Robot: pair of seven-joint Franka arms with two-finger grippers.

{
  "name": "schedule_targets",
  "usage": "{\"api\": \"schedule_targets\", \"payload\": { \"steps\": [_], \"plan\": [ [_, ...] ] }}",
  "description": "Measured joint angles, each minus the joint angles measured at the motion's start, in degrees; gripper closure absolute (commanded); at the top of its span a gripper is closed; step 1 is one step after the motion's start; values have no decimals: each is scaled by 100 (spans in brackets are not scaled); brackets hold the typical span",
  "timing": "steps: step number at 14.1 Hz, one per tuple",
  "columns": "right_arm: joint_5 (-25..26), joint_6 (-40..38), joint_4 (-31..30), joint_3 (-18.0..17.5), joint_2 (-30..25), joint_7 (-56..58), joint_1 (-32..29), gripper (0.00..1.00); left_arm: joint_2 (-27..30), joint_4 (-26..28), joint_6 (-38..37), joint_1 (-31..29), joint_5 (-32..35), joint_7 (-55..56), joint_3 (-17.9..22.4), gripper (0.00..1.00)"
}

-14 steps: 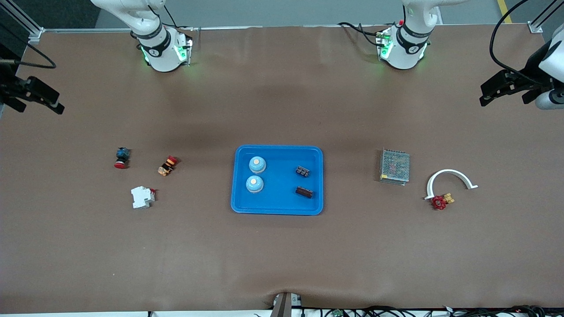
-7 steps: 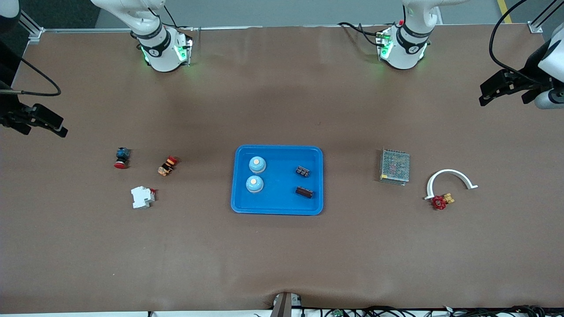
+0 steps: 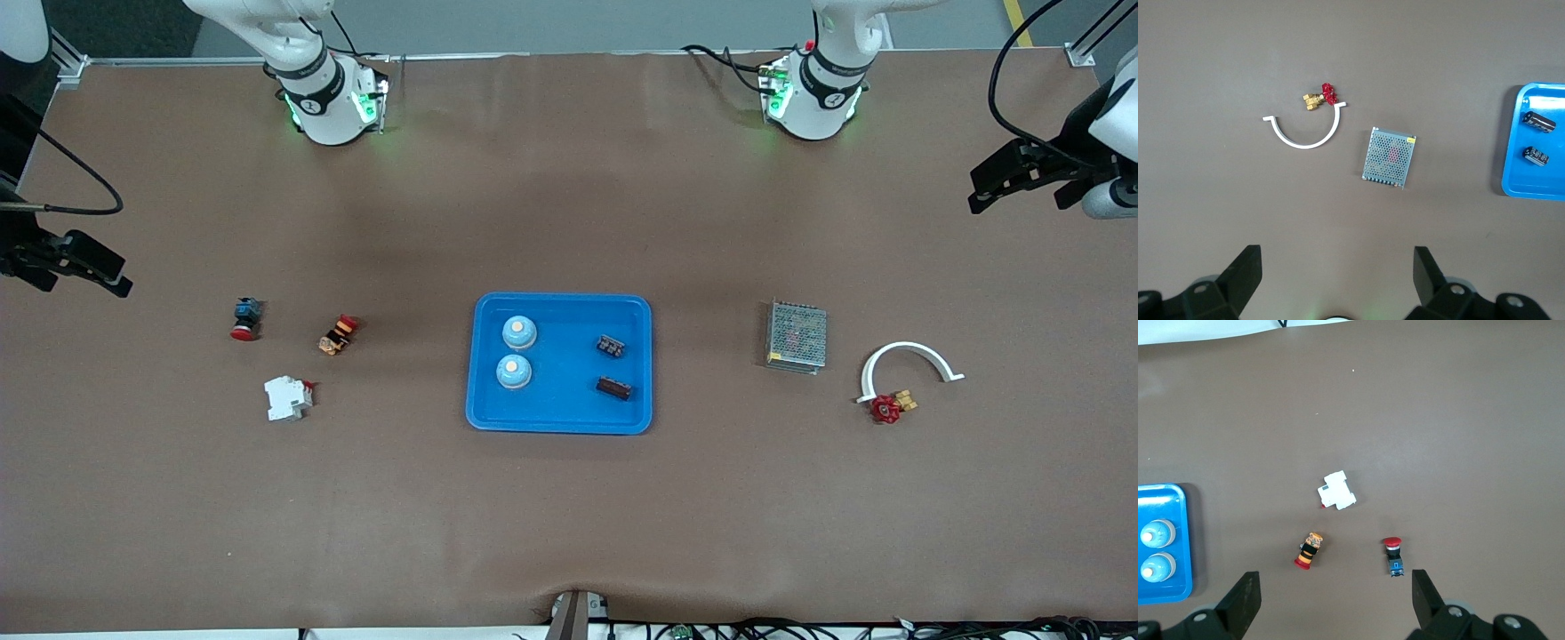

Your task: Place electrolytic capacitor and blue bell in tray

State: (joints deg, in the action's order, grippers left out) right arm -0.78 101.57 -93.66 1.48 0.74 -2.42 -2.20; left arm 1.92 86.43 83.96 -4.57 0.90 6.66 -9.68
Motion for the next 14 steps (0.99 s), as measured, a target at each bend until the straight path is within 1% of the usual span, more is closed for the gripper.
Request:
{"api": "schedule_targets", "payload": {
  "steps": [3, 14],
  "plan": [
    [0, 0, 2, 124, 0, 43, 96, 0, -3, 0, 0, 4, 0, 0, -4, 0],
    [0, -1, 7, 139, 0, 49, 188, 0, -4, -65, 0, 4, 0, 0, -9, 0]
  ]
}}
